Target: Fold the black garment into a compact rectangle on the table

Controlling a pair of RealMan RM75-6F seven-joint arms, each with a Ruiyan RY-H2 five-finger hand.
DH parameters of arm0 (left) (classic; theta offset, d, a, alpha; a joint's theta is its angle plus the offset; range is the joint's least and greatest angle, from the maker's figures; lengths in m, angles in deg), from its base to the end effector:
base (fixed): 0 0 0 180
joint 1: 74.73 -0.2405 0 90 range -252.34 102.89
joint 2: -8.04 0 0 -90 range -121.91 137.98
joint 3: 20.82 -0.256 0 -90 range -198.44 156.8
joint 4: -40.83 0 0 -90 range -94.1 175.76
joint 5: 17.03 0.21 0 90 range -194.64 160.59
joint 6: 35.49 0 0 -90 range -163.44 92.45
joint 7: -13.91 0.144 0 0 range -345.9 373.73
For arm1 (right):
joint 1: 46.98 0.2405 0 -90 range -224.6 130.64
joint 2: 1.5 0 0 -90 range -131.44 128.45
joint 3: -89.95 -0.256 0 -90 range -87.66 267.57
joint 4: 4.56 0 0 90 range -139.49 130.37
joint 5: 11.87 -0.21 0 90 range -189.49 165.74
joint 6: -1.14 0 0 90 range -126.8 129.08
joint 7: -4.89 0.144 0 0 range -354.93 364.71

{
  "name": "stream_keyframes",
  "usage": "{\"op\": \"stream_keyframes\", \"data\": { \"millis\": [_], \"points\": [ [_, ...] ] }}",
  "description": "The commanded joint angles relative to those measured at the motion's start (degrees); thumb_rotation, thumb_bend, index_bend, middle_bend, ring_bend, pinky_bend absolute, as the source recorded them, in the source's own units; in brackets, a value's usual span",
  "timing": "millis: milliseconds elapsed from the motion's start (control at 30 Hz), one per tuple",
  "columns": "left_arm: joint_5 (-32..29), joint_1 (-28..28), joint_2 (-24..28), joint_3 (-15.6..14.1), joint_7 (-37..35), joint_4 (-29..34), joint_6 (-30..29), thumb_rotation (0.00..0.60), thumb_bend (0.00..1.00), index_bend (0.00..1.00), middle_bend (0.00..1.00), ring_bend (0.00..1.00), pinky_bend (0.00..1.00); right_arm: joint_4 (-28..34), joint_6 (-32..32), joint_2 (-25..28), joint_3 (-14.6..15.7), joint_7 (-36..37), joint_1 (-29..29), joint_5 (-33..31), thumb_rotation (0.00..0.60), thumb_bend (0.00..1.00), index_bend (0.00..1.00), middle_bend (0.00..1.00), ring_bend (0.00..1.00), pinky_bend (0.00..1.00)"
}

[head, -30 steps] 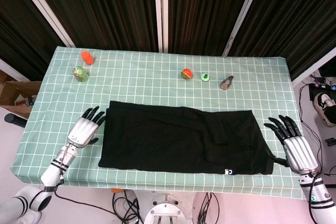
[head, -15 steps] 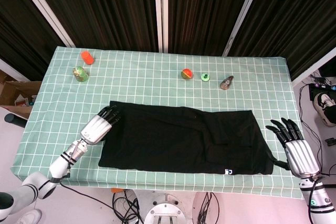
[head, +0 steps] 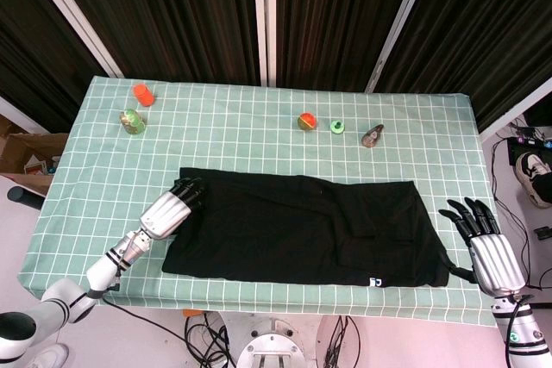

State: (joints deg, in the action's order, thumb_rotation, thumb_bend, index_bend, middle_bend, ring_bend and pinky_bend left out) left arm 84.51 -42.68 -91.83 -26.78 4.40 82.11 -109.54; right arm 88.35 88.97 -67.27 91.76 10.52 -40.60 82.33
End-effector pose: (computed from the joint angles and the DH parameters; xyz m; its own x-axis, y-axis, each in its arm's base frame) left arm -0.2649 0.3023 -0.0280 0.6347 0.0396 0.7717 0.6102 -0.6383 -0.4692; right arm -0.2867 -0.1696 0.1370 0.2790 -0.0452 0.9592 -0.9482 -0.1709 0.2677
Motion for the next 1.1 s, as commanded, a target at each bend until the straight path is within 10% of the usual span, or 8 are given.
{"op": "stream_keyframes", "data": {
  "millis": [33,600,1100],
  "points": [
    [0.0,0.0,-0.5,-0.3,-1.3,-0.4,-0.3,0.6,0.34,0.44,0.17,0.07,0.15,0.0,-0.1,-0.1,-0.1,-0.1,0.0,0.0,0.6,0.32,0.23,0.13,0.0,0.04],
    [-2.0,-3.9,-6.3,1.2,-8.4,-10.6,-10.5,0.6,0.56,0.66,0.29,0.13,0.18,-0.5,-0.9,-0.3,-0.8,0.5,0.1,0.3,0.6,0.32,0.23,0.13,0.0,0.04],
    [-10.9,-14.5,12.0,2.9,1.1,5.1,-10.5,0.6,0.57,0.63,0.29,0.13,0.18,-4.3,-1.0,-2.0,-0.9,4.9,0.8,1.9,0.6,0.31,0.23,0.13,0.0,0.03]
  ]
}}
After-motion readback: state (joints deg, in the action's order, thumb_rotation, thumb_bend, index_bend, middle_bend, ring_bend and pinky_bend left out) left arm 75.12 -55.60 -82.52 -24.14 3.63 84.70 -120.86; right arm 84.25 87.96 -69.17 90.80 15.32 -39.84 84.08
